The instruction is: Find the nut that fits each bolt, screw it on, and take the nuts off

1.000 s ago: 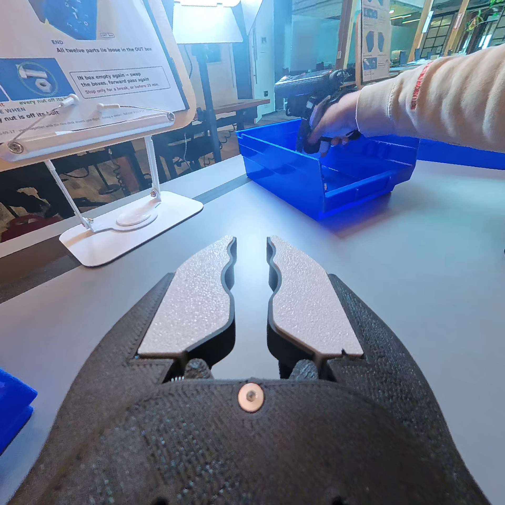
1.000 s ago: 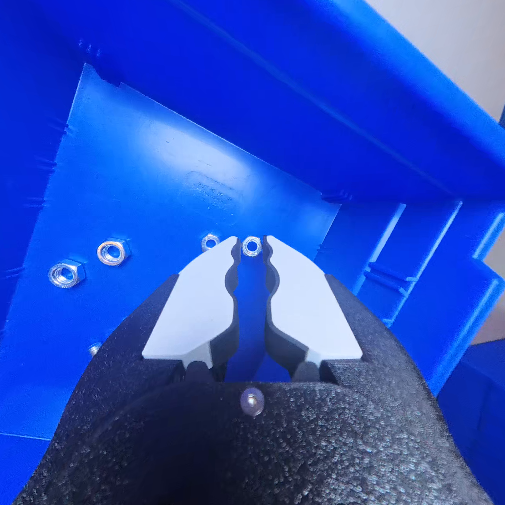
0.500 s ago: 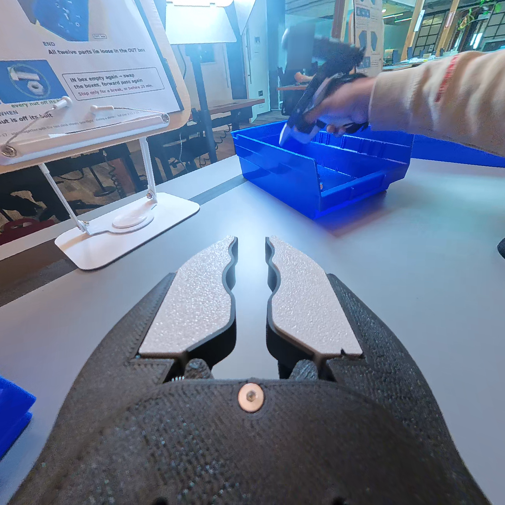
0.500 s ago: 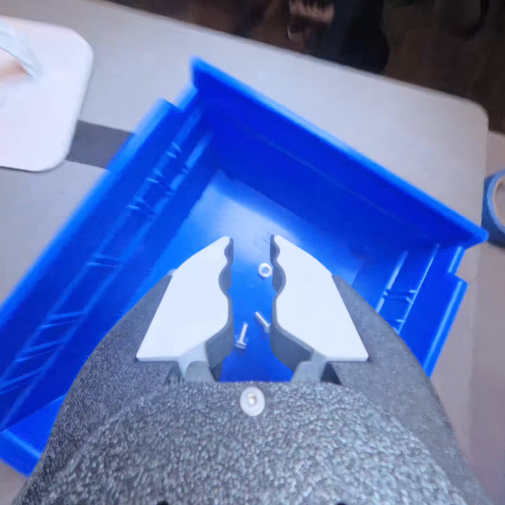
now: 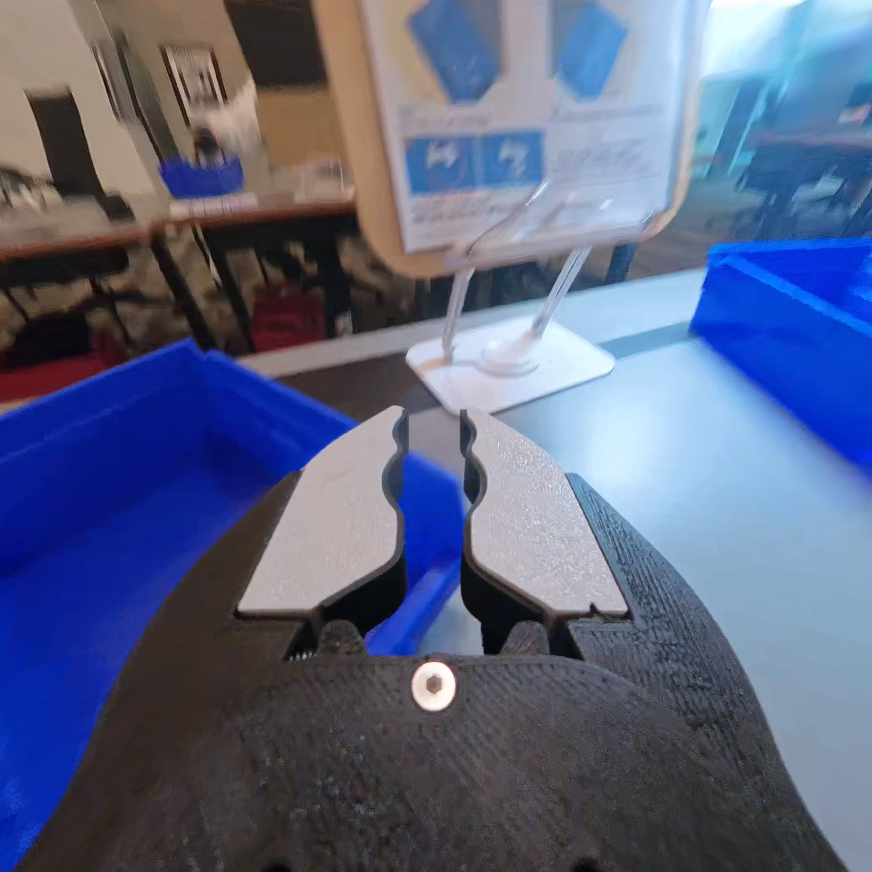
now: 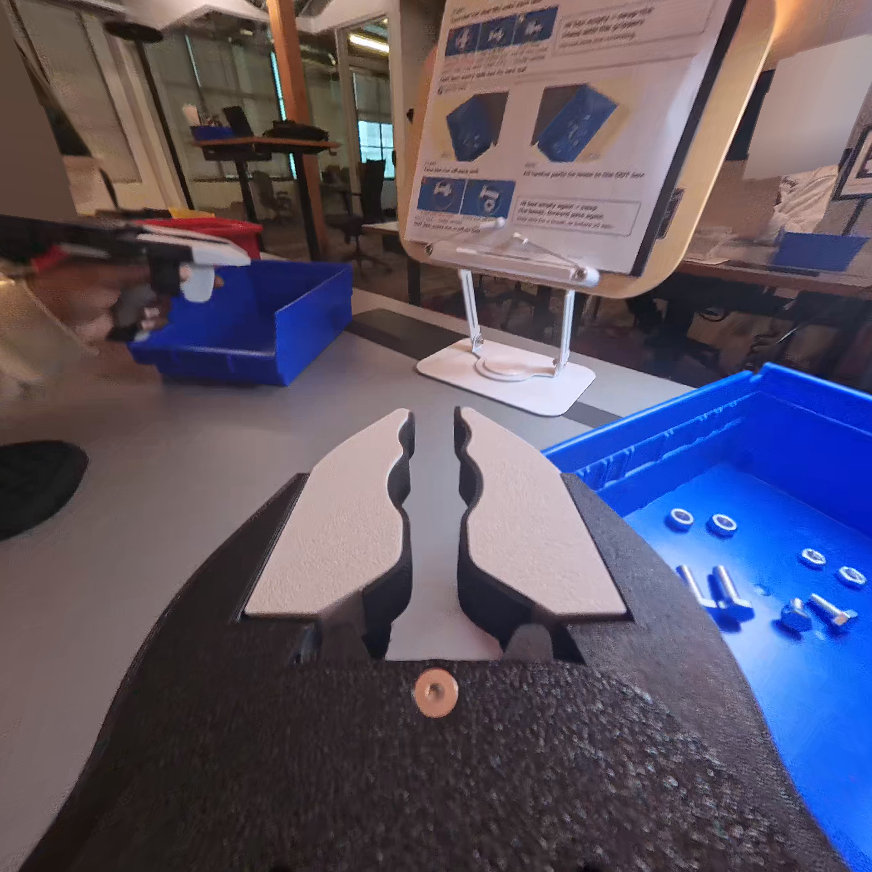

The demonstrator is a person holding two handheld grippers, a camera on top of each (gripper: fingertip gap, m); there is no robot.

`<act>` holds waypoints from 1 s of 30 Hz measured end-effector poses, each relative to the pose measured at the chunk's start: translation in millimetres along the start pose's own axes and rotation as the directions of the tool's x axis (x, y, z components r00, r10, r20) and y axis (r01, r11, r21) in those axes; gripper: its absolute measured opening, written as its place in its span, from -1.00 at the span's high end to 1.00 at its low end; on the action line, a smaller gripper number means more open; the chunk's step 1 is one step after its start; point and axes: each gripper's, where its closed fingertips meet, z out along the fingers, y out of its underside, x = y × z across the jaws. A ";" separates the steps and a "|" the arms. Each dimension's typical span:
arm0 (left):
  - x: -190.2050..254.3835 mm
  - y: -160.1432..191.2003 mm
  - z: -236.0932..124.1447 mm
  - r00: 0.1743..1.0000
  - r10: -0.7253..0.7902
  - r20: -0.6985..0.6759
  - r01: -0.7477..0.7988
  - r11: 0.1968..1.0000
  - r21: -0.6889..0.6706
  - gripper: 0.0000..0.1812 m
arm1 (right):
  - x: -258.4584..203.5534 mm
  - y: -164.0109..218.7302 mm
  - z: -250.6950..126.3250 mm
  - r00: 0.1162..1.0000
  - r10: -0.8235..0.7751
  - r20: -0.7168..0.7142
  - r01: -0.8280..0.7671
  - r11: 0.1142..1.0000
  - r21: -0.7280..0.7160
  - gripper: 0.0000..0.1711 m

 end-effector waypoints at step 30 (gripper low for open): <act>29.4 -27.1 -4.3 0.860 -0.019 -0.509 -0.026 0.996 -0.082 0.94 | -41.9 52.7 0.1 0.982 -0.072 0.175 0.085 0.994 -0.069 0.84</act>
